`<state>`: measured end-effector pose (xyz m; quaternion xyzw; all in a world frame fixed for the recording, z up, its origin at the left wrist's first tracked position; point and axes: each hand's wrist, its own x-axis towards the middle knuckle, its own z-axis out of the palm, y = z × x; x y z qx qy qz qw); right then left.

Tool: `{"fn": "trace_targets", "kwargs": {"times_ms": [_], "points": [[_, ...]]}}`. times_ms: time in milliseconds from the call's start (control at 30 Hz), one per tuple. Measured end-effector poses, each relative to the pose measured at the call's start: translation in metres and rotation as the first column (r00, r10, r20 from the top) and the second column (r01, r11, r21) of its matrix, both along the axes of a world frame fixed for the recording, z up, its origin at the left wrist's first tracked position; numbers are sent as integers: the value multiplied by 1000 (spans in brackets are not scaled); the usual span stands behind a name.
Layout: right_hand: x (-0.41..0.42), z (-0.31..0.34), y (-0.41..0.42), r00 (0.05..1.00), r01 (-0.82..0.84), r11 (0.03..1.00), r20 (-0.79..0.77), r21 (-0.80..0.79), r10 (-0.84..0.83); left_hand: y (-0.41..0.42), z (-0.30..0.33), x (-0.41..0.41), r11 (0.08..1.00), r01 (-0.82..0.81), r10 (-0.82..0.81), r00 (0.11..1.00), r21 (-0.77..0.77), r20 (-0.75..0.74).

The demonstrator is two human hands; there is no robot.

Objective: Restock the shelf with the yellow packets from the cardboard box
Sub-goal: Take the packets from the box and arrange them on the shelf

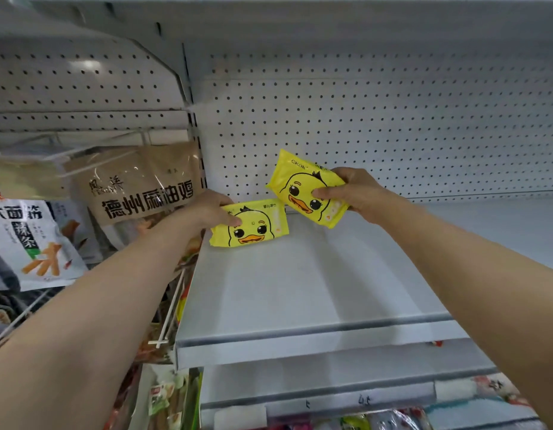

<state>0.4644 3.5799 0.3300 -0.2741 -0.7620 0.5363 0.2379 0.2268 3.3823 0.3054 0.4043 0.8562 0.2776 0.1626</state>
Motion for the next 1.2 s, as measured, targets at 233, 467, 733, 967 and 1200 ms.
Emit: {"fn": "trace_targets", "kwargs": {"times_ms": [233,467,733,967,1200], "points": [[-27,15,31,982,-80,925,188,372,10,33,-4,-27,998,-46,38,985,-42,-171],[-40,23,49,948,-194,829,316,524,23,55,-15,-54,996,-73,55,956,-52,-287],[-47,21,60,967,-167,859,251,485,46,63,-24,-63,996,-77,89,916,47,-391],[-57,19,61,968,-171,858,246,484,54,71,-36,-63,989,-128,143,800,68,-583],[-58,19,66,971,-155,865,234,478,44,74,-47,-63,977,-126,207,737,170,-644]]}}
